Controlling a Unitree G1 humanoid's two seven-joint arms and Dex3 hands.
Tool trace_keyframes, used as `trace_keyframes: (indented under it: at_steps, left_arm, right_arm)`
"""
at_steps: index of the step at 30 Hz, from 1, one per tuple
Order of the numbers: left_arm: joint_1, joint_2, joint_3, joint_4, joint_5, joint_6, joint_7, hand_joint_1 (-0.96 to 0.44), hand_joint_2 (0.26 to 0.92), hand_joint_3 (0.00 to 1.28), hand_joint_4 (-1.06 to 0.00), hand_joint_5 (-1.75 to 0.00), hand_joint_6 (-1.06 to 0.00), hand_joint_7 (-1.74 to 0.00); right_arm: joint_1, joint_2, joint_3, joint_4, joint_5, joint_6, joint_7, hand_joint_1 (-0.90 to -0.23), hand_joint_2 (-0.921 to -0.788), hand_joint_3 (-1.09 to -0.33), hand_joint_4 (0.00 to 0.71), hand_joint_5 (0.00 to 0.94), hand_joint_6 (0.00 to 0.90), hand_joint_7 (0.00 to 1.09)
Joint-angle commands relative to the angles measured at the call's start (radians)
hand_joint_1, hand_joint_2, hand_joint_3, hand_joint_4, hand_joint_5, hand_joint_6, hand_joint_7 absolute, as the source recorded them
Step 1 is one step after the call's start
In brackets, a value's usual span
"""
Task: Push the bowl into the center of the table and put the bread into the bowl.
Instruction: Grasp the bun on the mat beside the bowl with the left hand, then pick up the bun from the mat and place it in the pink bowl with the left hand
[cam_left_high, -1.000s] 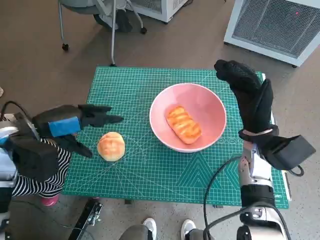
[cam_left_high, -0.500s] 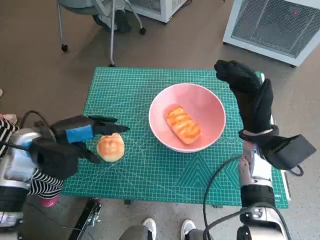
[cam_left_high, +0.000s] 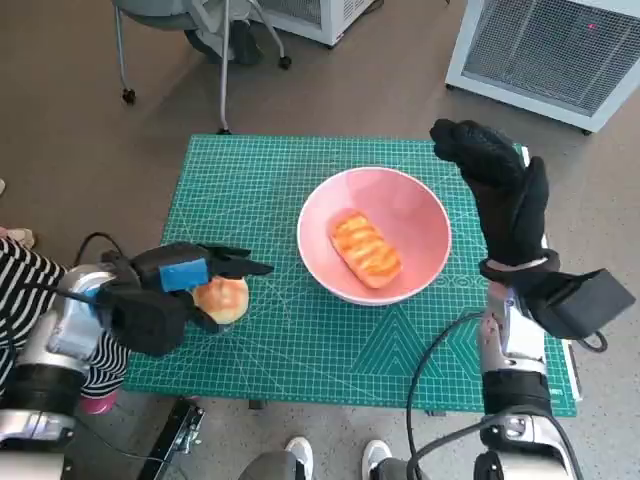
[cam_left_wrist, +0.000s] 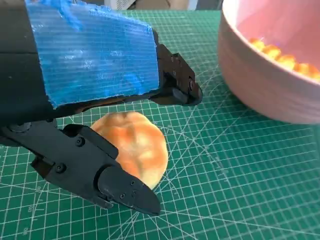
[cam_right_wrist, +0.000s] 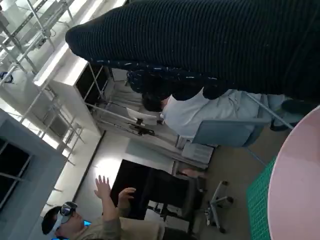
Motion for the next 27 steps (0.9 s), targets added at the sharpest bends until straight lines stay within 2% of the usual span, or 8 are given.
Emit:
trace_keyframes:
  at_steps: [1,6,9,15,18,23,27]
  left_arm:
    - [-0.022,0.005,-0.022,0.009,0.048,0.002,0.027,-0.05,0.767,0.02,-0.52,-0.05,-0.60,-0.08]
    - [-0.027,0.012,-0.028,-0.004,0.063,0.016,0.019,-0.02,0.798,0.04,-0.65,-0.09,-0.70,-0.12]
    - [-0.028,0.017,-0.026,-0.014,0.055,0.028,0.005,0.01,0.828,0.05,-0.78,-0.14,-0.76,-0.16]
    - [-0.027,0.026,-0.012,-0.033,0.037,0.019,0.008,0.04,0.853,0.07,-0.86,-0.20,-0.82,-0.19]
    - [-0.027,0.031,0.001,-0.045,0.026,0.004,0.021,0.05,0.854,0.08,-0.87,-0.22,-0.83,-0.22]
    - [-0.030,0.036,0.017,-0.062,0.016,-0.007,0.029,0.08,0.853,0.09,-0.81,-0.38,-0.78,-0.34]
    - [-0.037,0.041,0.032,-0.083,0.008,-0.009,0.032,0.09,0.873,0.06,-0.72,-0.52,-0.70,-0.49]
  right_arm:
    - [0.033,-0.005,-0.002,-0.002,-0.002,0.018,0.002,-0.709,-0.921,-0.702,0.155,0.000,0.036,0.46]
    - [0.037,-0.009,-0.003,-0.006,-0.007,0.017,-0.002,-0.709,-0.921,-0.702,0.149,0.000,0.030,0.46]
    - [0.038,-0.010,-0.003,-0.007,-0.012,0.016,-0.006,-0.710,-0.921,-0.701,0.146,0.000,0.027,0.46]
    - [0.037,-0.010,-0.001,-0.004,-0.021,0.012,-0.014,-0.711,-0.921,-0.701,0.142,0.000,0.025,0.45]
    - [0.035,-0.009,0.000,0.001,-0.023,0.012,-0.017,-0.711,-0.921,-0.701,0.141,0.000,0.024,0.45]
    - [0.033,-0.008,0.000,0.006,-0.021,0.010,-0.018,-0.711,-0.921,-0.701,0.140,0.000,0.024,0.46]
    - [0.031,-0.006,-0.001,0.009,-0.018,0.010,-0.017,-0.712,-0.921,-0.703,0.140,0.000,0.023,0.46]
